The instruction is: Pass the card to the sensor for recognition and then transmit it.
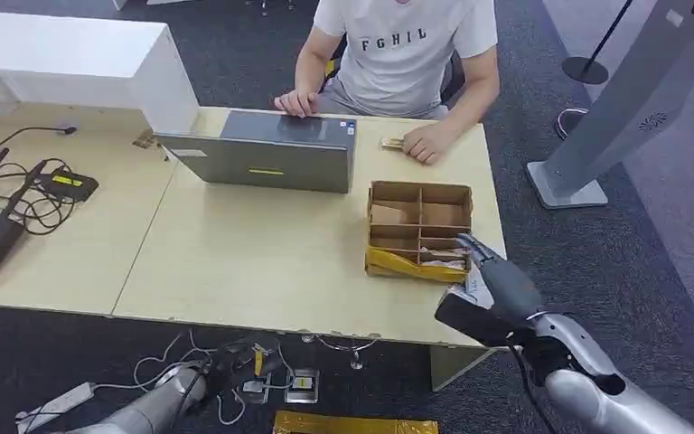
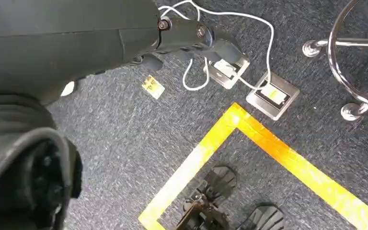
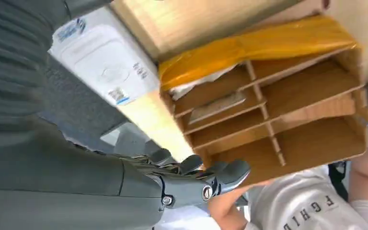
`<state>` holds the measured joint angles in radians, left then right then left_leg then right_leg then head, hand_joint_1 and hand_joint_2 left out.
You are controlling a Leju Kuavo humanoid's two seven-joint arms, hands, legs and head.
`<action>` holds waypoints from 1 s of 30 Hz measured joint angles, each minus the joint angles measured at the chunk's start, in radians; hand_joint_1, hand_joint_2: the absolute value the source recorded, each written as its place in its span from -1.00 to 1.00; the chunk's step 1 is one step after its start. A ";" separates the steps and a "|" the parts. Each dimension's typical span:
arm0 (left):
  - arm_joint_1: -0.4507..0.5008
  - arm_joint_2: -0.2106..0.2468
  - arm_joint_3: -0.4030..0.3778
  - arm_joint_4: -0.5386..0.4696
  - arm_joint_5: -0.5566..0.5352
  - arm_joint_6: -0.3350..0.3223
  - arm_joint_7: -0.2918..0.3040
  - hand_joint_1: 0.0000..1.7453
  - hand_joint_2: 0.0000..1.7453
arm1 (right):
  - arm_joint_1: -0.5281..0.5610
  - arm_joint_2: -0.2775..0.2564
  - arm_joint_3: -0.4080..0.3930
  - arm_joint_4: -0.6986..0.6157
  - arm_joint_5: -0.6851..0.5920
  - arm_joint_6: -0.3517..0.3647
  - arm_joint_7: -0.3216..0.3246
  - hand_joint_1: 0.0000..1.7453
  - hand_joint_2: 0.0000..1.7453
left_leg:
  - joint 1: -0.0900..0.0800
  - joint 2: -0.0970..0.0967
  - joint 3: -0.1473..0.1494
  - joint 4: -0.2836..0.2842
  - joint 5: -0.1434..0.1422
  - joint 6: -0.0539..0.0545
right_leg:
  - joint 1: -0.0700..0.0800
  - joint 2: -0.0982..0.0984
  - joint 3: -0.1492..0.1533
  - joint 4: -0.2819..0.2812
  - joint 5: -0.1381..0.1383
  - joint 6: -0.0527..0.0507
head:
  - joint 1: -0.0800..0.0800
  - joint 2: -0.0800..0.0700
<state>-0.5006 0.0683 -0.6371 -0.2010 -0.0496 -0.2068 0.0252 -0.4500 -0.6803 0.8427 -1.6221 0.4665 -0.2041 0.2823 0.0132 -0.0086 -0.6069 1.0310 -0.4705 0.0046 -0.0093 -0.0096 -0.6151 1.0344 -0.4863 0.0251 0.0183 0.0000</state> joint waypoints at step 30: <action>0.002 -0.019 0.032 -0.009 -0.039 -0.001 0.023 -1.00 -1.00 | -0.005 0.321 -0.127 0.254 0.394 -0.099 -0.216 -1.00 1.00 | 0.000 0.000 0.000 0.000 0.002 -0.002 | 0.000 -0.001 0.000 0.000 0.001 -0.002 | 0.000 0.000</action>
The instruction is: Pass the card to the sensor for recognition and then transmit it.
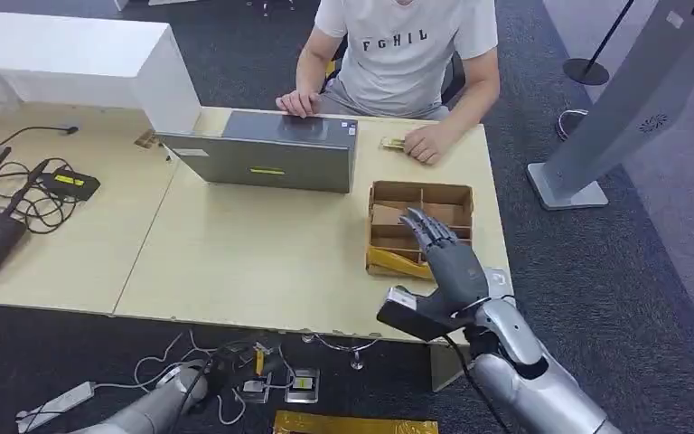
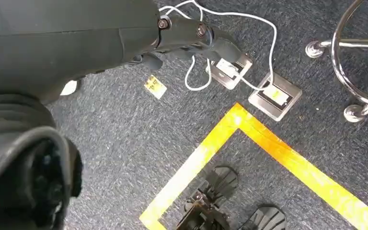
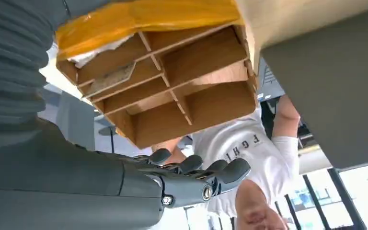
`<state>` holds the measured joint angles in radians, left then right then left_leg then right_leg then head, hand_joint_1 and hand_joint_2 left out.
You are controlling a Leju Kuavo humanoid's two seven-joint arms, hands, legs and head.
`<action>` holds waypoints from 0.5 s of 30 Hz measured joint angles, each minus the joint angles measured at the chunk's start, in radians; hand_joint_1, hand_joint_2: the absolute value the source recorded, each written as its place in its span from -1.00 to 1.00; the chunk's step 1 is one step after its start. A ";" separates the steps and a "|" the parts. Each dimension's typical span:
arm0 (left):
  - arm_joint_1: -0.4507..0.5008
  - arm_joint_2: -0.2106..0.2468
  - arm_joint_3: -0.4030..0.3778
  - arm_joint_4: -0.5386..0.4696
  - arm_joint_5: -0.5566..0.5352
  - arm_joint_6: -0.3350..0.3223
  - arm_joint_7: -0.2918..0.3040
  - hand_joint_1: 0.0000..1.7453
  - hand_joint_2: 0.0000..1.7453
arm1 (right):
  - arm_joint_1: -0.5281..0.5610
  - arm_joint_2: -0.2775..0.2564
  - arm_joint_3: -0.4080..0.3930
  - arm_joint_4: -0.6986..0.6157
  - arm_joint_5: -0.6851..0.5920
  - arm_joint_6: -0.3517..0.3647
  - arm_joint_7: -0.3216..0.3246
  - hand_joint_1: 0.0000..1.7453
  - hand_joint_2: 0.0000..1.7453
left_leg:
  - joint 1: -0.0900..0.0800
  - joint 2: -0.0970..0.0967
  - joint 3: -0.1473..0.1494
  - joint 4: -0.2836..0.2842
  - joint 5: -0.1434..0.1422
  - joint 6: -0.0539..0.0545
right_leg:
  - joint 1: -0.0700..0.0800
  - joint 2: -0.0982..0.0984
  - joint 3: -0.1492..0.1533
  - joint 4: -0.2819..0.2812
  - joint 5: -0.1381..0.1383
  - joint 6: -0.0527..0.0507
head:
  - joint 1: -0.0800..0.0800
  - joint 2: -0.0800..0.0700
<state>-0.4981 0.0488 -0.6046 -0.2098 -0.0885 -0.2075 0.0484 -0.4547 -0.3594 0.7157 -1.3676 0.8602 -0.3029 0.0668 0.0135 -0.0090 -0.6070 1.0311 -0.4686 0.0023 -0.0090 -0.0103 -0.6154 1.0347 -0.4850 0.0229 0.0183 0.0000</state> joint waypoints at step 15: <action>0.000 -0.016 0.009 0.000 -0.002 0.002 0.011 -1.00 -1.00 | -0.056 0.034 -0.031 0.179 0.069 -0.023 -0.018 -1.00 1.00 | -0.001 -0.001 -0.001 0.000 0.000 0.000 | -0.001 -0.001 0.000 0.000 0.000 0.000 | 0.000 0.000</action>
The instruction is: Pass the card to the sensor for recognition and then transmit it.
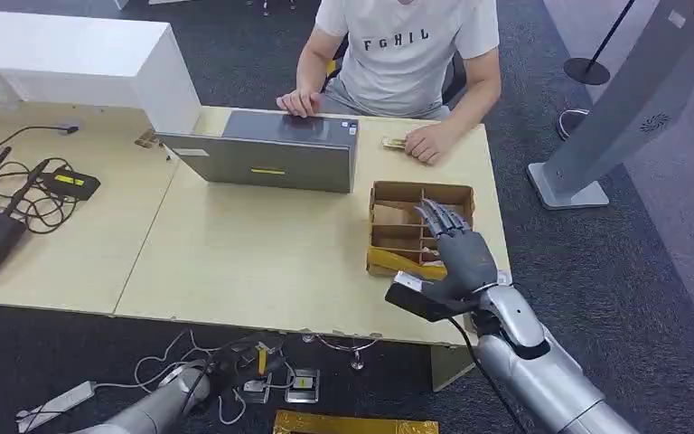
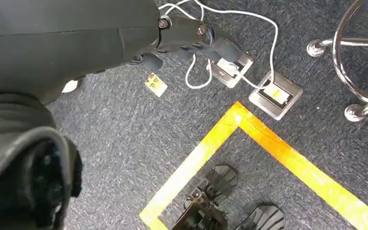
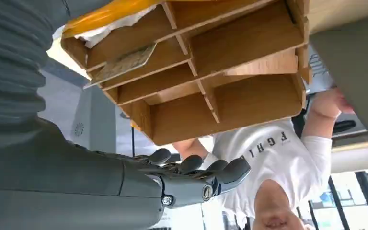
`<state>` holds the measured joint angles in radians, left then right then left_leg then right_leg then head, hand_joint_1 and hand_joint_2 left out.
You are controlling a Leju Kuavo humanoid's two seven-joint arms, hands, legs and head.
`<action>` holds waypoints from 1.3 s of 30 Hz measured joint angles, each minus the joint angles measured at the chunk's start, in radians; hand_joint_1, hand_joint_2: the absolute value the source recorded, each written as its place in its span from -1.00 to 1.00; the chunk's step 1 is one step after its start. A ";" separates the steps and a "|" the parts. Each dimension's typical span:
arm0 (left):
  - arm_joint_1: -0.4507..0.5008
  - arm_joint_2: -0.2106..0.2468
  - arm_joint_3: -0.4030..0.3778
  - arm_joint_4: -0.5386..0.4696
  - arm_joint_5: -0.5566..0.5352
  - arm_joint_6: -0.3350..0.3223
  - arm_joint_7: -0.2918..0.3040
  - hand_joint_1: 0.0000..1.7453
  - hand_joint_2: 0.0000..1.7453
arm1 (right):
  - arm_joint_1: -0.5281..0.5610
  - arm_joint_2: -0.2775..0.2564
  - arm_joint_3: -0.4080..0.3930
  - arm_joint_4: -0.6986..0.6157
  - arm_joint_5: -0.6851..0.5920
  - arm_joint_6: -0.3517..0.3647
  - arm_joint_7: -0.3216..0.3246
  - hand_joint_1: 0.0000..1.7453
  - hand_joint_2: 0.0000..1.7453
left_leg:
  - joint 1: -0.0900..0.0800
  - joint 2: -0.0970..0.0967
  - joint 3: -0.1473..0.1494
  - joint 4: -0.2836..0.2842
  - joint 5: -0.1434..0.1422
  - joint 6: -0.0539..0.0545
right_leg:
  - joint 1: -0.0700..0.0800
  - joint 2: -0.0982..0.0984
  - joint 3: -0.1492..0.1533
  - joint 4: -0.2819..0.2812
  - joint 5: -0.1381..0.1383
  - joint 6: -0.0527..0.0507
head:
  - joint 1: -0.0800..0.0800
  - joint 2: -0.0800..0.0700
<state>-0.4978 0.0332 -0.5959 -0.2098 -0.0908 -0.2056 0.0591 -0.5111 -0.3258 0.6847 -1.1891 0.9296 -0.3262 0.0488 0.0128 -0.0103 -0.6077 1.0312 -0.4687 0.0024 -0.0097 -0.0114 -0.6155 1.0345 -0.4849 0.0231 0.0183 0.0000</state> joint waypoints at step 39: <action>0.000 0.003 0.010 0.000 -0.013 -0.001 0.002 -1.00 -1.00 | -0.024 -0.005 -0.094 0.118 0.116 0.002 0.040 -1.00 1.00 | 0.000 0.000 0.000 0.000 0.000 0.000 | 0.000 0.001 0.000 -0.001 0.000 0.000 | 0.000 0.000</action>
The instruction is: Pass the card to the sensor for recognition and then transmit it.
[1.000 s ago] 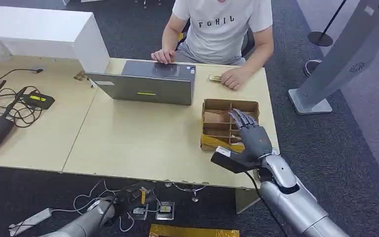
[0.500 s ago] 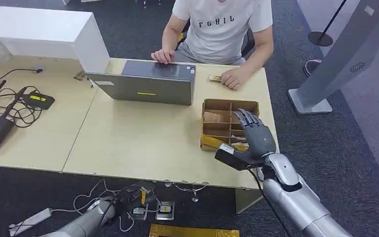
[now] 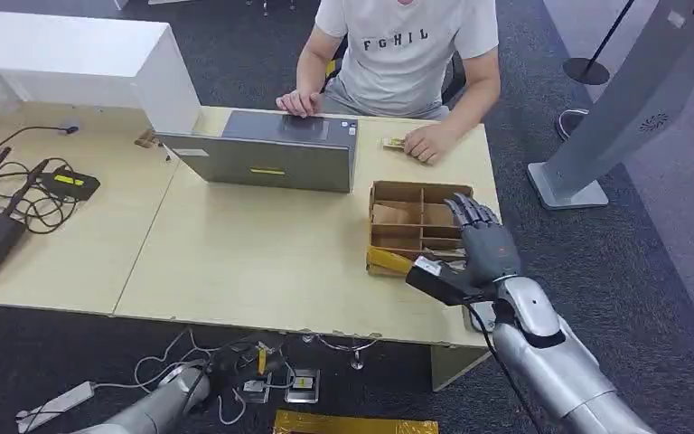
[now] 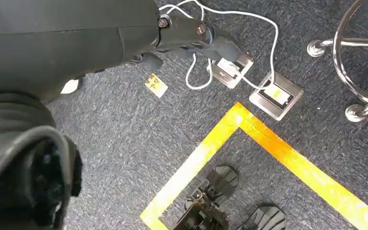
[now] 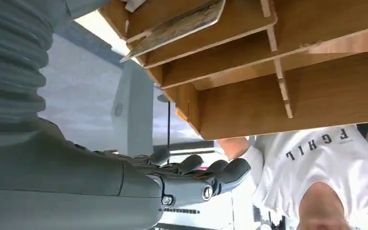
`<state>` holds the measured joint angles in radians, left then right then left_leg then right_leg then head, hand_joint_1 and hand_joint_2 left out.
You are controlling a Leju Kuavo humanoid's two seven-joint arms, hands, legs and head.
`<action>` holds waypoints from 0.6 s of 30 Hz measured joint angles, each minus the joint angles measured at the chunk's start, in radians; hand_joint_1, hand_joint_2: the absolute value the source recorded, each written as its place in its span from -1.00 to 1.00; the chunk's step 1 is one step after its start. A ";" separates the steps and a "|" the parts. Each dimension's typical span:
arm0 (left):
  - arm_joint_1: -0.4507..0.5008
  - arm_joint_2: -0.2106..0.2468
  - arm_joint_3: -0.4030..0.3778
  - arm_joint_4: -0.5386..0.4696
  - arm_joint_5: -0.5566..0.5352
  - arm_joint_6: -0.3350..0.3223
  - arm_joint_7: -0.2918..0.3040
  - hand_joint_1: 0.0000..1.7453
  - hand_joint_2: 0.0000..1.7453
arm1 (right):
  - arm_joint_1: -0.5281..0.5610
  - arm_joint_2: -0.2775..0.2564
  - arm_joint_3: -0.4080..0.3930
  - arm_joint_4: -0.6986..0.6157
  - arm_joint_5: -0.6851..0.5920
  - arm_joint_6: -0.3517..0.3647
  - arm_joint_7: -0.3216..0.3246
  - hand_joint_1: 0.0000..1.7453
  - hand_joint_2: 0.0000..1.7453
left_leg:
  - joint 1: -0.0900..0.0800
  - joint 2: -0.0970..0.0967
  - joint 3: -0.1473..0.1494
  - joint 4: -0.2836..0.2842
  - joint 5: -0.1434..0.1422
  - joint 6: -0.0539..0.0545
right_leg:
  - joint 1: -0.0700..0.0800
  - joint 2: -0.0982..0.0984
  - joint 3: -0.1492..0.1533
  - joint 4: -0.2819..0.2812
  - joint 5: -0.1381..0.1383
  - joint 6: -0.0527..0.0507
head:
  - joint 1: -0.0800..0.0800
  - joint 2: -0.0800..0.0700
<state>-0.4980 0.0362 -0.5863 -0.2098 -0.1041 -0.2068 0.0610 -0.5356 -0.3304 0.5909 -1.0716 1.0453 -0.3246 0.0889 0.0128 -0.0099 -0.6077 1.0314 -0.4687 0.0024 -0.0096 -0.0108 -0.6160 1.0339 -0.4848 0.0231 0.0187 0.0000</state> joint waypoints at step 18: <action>0.000 0.004 0.009 0.000 0.000 -0.005 0.000 -1.00 -1.00 | 0.000 -0.007 -0.013 0.000 0.023 0.032 0.012 -1.00 1.00 | 0.000 0.001 0.000 0.000 0.000 0.000 | 0.000 0.000 0.000 0.000 0.000 0.000 | 0.000 0.000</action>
<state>-0.4976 0.0401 -0.5776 -0.2098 -0.1041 -0.2121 0.0610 -0.5358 -0.3372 0.5783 -1.0712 1.0685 -0.2925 0.1007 0.0129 -0.0092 -0.6078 1.0313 -0.4687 0.0024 -0.0095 -0.0103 -0.6163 1.0341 -0.4847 0.0230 0.0187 0.0000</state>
